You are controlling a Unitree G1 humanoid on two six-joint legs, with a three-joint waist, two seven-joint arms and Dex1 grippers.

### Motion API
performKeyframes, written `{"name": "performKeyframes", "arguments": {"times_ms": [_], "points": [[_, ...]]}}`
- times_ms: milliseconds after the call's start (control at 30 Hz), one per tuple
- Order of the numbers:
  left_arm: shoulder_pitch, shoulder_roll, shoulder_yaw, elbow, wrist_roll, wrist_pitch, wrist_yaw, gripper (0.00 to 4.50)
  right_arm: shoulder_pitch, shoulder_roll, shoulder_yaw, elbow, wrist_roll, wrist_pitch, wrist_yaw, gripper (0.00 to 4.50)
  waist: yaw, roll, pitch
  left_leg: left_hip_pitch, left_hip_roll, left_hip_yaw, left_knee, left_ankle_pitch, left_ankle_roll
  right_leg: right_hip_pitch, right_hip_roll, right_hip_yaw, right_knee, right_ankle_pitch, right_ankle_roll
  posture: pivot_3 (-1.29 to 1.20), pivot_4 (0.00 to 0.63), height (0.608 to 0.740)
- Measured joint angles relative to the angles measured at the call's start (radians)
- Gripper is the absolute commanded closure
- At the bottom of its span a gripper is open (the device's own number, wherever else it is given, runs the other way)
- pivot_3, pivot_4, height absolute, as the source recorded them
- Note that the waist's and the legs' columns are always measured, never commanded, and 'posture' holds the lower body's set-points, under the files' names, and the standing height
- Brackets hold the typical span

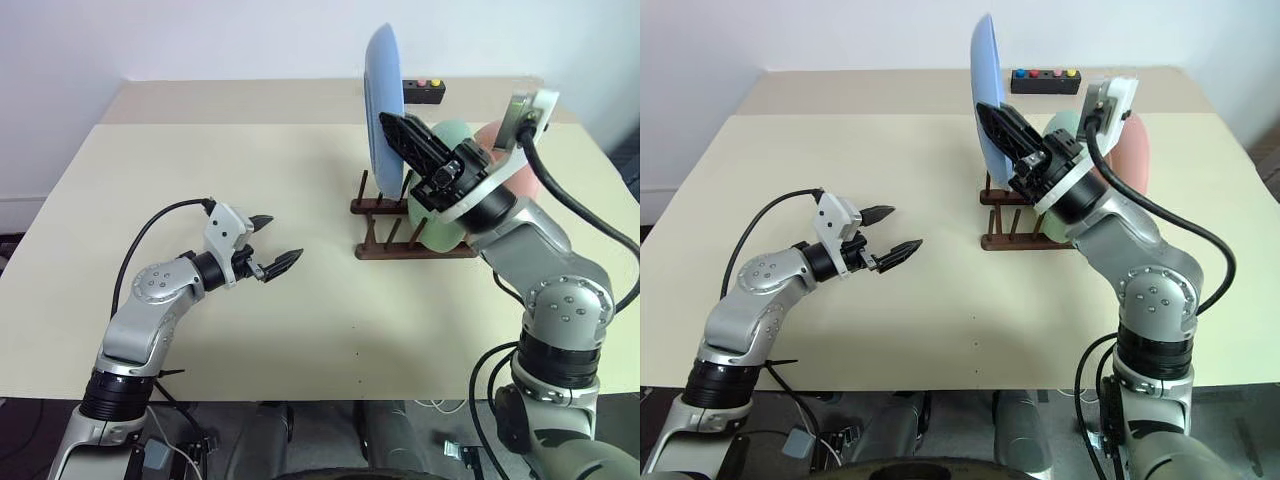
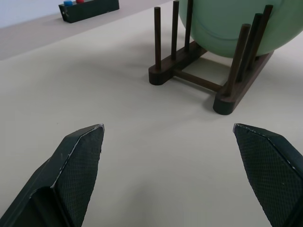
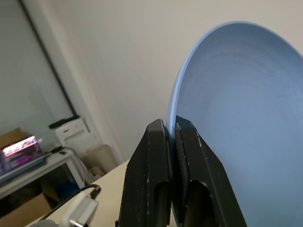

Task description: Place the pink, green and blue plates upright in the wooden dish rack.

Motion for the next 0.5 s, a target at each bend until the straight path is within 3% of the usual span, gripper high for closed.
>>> {"name": "performKeyframes", "arguments": {"times_ms": [500], "points": [[-0.002,-0.005,0.000,0.000,0.001,0.001,-0.010,0.02,0.083,0.021,-0.001,0.000,0.025,-0.012,-0.044,4.50,-0.002,0.000,0.000,0.000,0.000,0.000,0.000,0.000,0.000,0.000,0.000,0.000,0.000,0.000,0.000,0.00,0.150,0.740]]}}
